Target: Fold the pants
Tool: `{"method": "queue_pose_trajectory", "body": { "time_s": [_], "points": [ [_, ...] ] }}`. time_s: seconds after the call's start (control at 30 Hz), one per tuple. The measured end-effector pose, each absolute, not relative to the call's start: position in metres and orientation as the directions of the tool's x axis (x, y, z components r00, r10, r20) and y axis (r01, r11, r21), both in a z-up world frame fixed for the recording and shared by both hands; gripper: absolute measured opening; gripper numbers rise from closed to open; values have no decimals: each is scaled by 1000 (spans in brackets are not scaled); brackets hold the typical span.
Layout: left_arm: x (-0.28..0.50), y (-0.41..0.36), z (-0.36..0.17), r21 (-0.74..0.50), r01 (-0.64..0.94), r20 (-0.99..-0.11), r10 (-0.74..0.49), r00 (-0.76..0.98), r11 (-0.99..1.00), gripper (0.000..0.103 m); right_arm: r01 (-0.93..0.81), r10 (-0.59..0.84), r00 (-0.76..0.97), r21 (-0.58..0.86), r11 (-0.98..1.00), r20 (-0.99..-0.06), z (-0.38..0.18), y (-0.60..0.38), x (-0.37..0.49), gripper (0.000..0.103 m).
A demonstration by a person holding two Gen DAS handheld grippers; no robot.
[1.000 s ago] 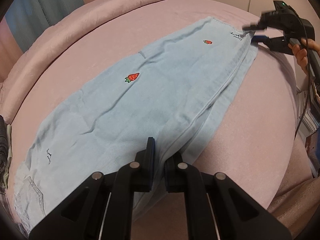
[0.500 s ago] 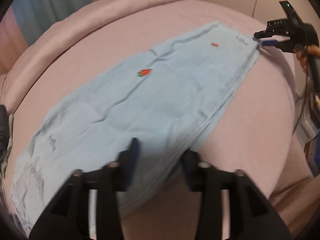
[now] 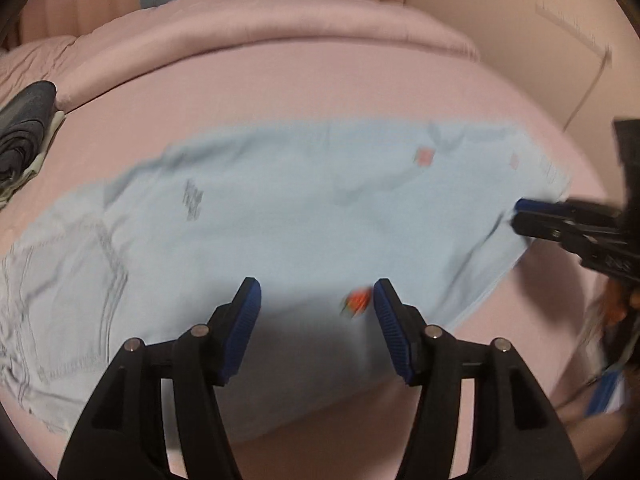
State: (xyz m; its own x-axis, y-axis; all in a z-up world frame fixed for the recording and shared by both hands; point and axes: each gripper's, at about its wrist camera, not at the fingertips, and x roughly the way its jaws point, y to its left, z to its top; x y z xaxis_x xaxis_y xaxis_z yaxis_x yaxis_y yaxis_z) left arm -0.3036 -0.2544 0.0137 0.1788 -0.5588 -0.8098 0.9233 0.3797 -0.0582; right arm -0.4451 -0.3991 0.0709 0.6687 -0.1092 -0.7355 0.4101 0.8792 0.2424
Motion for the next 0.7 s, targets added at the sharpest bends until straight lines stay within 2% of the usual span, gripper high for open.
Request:
{"method": "queue_pose_trajectory", "body": {
  "time_s": [0.03,0.1,0.13,0.3,0.37,0.5,0.57,0.63,0.7],
  "points": [
    [-306,-248,5,-28,929,-814,-547,194,370,59,387,-119,651,193,902,-749,64,-390,-440,30],
    [-302,-230,5,-46,933,-786,-589,187,358,60,355,-176,599,62,933,-781,46,-374,-441,30],
    [-298,-225,6,-56,929,-788,-587,183,365,61,342,-185,615,48,939,-766,45,-373,-445,30],
    [-277,-202,13,-59,897,-796,-564,222,437,59,337,-158,581,59,940,-799,58,-386,-467,26],
    [-275,-195,19,-45,888,-782,-569,254,458,59,326,-166,617,58,944,-770,69,-378,-471,26],
    [-256,-186,18,-67,835,-784,-547,294,546,59,259,-67,703,167,951,-708,75,-366,-443,26],
    [-248,-184,9,-90,827,-801,-533,272,556,56,230,-38,683,165,959,-730,65,-356,-421,26],
    [-254,-181,6,-66,840,-794,-538,283,538,56,191,41,588,188,963,-808,40,-348,-401,28],
    [-259,-177,8,-44,854,-795,-536,285,518,57,148,30,564,138,979,-825,37,-337,-396,38]
  ]
}}
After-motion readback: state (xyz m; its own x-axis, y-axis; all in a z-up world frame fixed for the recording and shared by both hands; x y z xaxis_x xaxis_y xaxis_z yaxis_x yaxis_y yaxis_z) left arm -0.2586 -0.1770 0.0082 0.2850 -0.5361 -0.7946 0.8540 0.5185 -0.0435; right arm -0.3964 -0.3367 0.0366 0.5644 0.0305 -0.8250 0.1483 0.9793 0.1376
